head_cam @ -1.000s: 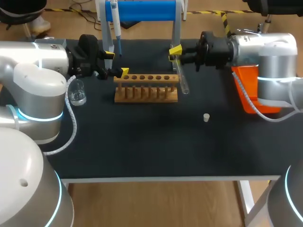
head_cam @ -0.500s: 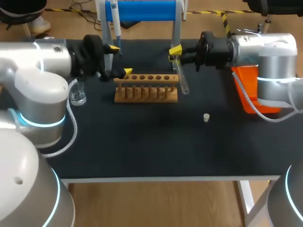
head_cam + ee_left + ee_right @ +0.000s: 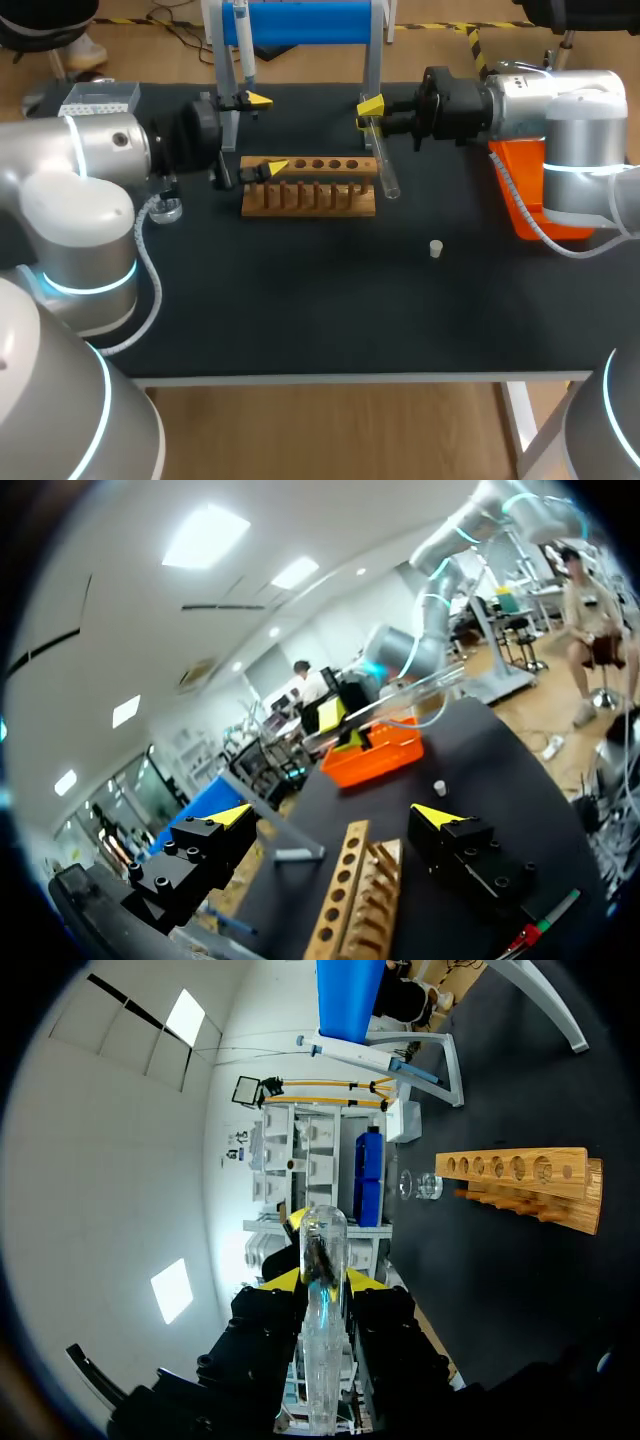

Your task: Invert the test tube, pick up the pipette, mount the tip to pipette, aspirate from beaker and dispense into the tube, eject the tip, return the pipette, and cap with the stopper.

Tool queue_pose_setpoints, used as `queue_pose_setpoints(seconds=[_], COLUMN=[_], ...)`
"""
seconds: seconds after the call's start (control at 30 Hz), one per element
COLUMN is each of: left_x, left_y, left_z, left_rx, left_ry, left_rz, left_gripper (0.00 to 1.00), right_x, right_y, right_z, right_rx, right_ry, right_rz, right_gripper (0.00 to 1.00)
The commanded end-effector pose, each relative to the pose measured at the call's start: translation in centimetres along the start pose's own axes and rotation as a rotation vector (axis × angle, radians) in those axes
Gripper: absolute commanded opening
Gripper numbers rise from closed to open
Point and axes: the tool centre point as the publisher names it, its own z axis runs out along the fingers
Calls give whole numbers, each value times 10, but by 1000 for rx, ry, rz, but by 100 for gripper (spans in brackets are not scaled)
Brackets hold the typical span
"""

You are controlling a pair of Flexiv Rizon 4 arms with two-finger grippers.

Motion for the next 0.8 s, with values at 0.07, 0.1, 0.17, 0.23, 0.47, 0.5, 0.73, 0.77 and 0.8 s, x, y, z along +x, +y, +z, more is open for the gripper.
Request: queue_pose_setpoints(seconds=[0.07, 0.1, 0.17, 0.23, 0.47, 0.5, 0.73, 0.77, 0.8], left_x=[-5, -5, -5, -5, -5, -5, 5, 5, 6], left_y=[2, 2, 2, 2, 2, 2, -23, -27, -30], left_z=[-7, -7, -7, -7, -7, -7, -3, 0, 2], left_rx=[277, 277, 277, 277, 277, 277, 216, 212, 223], left_ry=[111, 111, 111, 111, 111, 111, -12, -9, -16], left_rz=[146, 146, 146, 146, 146, 146, 490, 531, 585], left_gripper=[100, 100, 100, 100, 100, 100, 100, 100, 100], right_x=[1, 1, 1, 1, 1, 1, 1, 1, 1], right_y=[1, 1, 1, 1, 1, 1, 1, 1, 1], right_z=[-1, -1, -1, -1, -1, -1, -1, -1, -1], right_rx=[4, 4, 4, 4, 4, 4, 4, 4, 4], right_ry=[-4, -4, -4, -4, -4, -4, -4, -4, -4], right_rz=[1, 1, 1, 1, 1, 1, 1, 1, 1], right_gripper=[0, 0, 0, 0, 0, 0, 0, 0, 0])
